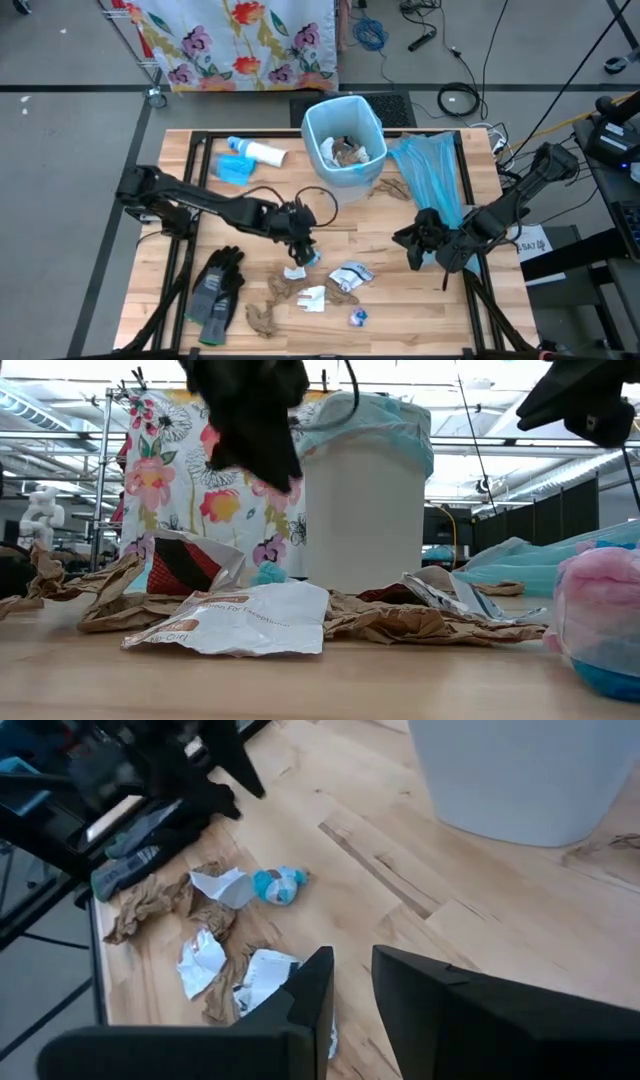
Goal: Place trash/remove bag and relplace
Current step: Put the blue trashbag into the trash bin
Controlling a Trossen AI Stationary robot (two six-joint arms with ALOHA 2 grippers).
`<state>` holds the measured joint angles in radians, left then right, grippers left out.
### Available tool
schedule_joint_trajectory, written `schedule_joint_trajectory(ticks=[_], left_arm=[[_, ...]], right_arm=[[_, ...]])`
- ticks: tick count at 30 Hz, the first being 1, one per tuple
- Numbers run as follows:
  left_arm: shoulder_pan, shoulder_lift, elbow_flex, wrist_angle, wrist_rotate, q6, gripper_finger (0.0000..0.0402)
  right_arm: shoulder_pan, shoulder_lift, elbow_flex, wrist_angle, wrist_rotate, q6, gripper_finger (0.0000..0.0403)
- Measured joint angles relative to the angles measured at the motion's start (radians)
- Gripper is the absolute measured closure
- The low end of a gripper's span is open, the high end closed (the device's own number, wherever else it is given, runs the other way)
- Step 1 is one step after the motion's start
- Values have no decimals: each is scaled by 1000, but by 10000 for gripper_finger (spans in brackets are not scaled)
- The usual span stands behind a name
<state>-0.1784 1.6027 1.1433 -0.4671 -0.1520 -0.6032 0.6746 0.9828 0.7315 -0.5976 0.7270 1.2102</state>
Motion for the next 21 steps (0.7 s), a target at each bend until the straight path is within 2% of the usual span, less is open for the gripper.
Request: schedule_joint_trajectory(ticks=[4, 11, 15, 18, 21], left_arm=[[-13, 76, -2, 20, 29, -21, 251], [-32, 213, -1, 66, 115, -76, 251], [-33, 279, 3, 95, 133, -99, 258], [-33, 311, 6, 141, 177, -113, 296], [-25, 310, 7, 163, 228, -125, 372]], right_arm=[[1, 14, 0, 8, -13, 34, 339], [1, 31, 0, 21, -133, 43, 339], [1, 31, 0, 21, -149, 43, 339], [1, 31, 0, 23, -151, 43, 339], [1, 31, 0, 26, -153, 45, 339]])
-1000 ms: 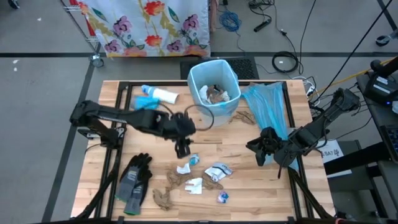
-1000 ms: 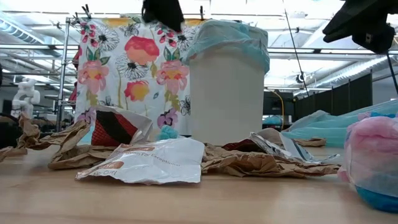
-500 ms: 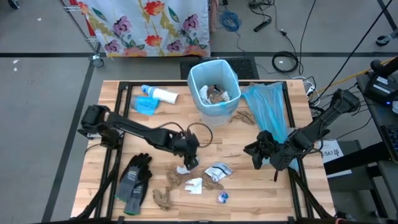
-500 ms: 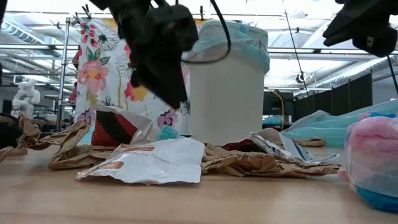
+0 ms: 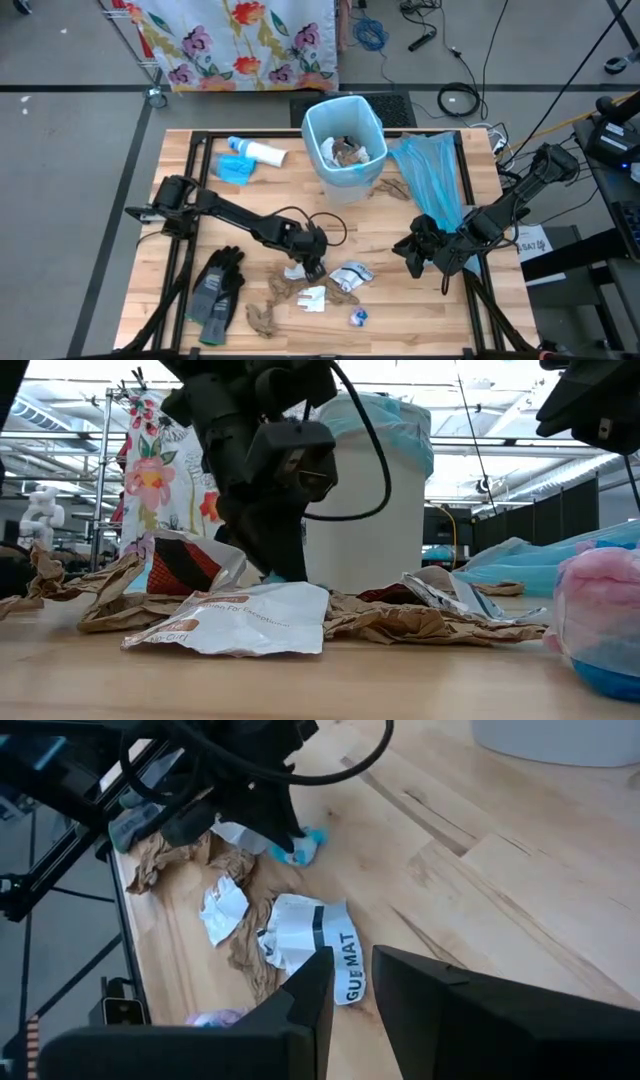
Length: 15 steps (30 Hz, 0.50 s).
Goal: Place trash/remove bag and relplace
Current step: Put the blue trashbag into the trash bin
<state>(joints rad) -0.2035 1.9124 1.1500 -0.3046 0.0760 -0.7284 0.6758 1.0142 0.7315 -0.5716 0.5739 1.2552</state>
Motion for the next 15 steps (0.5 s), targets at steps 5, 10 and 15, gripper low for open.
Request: schedule_joint_trajectory(ticks=[5, 10, 15], left_arm=[[1, -64, 43, -47, -19, 7, 394], [9, -211, 117, -77, -95, 37, 397], [28, -337, 223, -147, -211, 129, 399]], right_arm=[[0, 0, 0, 0, 0, 0, 339], [0, 0, 0, 4, 0, -4, 339], [0, 0, 0, 6, 0, -19, 339]])
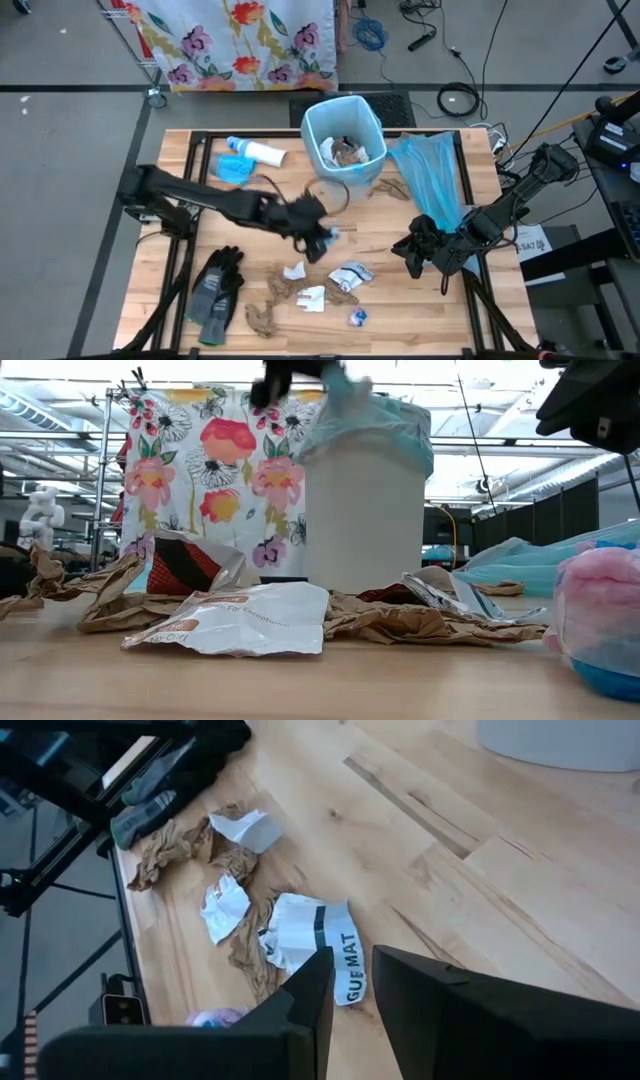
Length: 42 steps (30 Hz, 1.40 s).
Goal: Place trash/remove bag and relplace
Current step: Put the blue trashbag into the trash bin, then put the white paper into the trash bin
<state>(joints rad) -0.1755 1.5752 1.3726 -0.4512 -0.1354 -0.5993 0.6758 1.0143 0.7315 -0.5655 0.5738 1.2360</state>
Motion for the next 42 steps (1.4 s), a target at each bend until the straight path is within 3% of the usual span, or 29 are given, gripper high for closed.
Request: schedule_joint_trajectory(ticks=[4, 9, 13, 16, 21, 30, 36, 42], left_arm=[[50, -72, 113, -74, -67, 106, 400], [189, -76, 266, -178, -69, 199, 400], [333, -58, 346, -183, 39, 262, 401], [412, -37, 363, -161, 50, 296, 396], [493, -32, 366, -123, 94, 295, 348], [530, -32, 366, -94, 98, 299, 253], [516, -32, 366, -221, 134, 196, 242], [424, -38, 366, -325, 200, 264, 242]], right_arm=[[0, 0, 0, 0, 0, -2, 339], [0, 0, 0, 5, 0, -2, 339], [0, 0, 0, 20, 0, -2, 339], [0, 0, 0, 18, 0, 2, 339], [0, 0, 0, 17, 0, 4, 339], [0, 0, 0, 17, 2, -19, 339], [0, -1, 0, 16, 3, -20, 339], [0, -1, 0, 26, 0, -18, 339]])
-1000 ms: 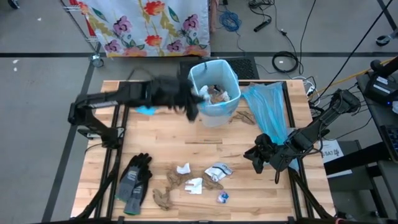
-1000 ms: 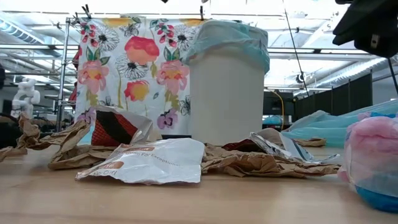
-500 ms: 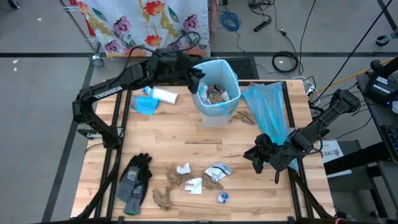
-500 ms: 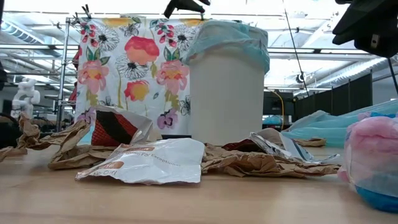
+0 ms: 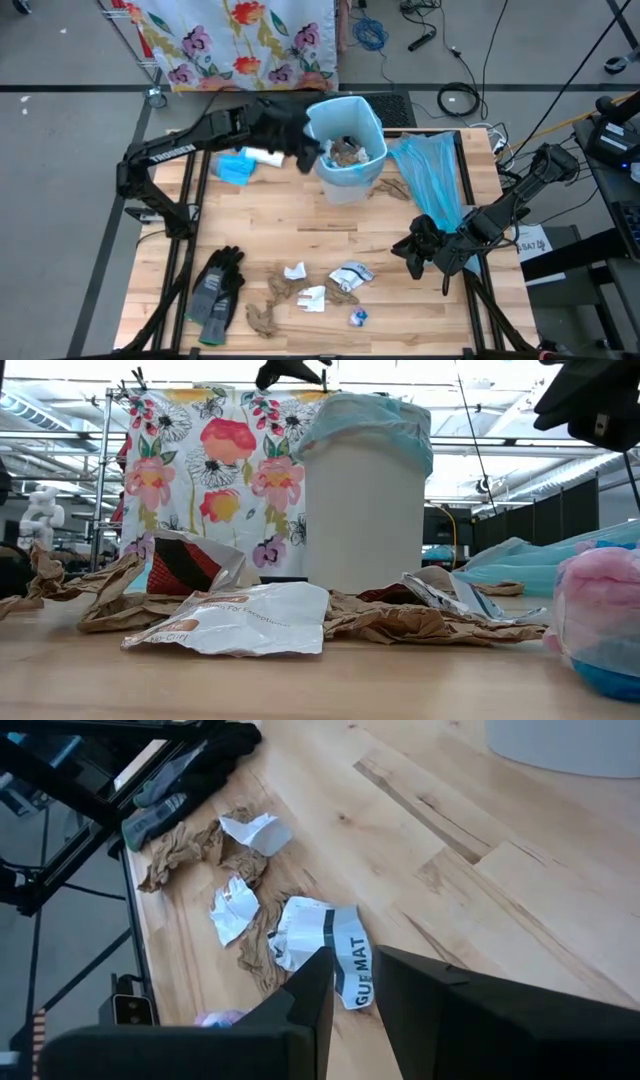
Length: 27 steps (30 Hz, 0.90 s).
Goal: Place trash/remove bag and relplace
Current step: Put the white paper into the trash bin
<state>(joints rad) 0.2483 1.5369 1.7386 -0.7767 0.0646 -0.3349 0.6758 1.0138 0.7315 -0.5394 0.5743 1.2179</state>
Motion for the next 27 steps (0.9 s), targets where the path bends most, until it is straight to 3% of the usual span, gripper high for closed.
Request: schedule_joint_trajectory(ticks=[4, 9, 14, 20, 27], left_arm=[[-123, 1, -10, -74, 6, 153, 241], [-246, 1, -67, -63, -36, 185, 241], [-326, -35, -164, -33, -116, 163, 241], [-383, -196, -391, 77, -188, 89, 241], [-444, -425, -687, 146, -215, -83, 241]], right_arm=[[0, 0, 0, 16, 0, -14, 339], [-2, 1, 0, 31, 0, -29, 339], [-20, 20, -1, 185, 30, -171, 339], [-65, 120, -1, 412, 63, -325, 338], [-135, 296, -1, 611, -123, -318, 305]])
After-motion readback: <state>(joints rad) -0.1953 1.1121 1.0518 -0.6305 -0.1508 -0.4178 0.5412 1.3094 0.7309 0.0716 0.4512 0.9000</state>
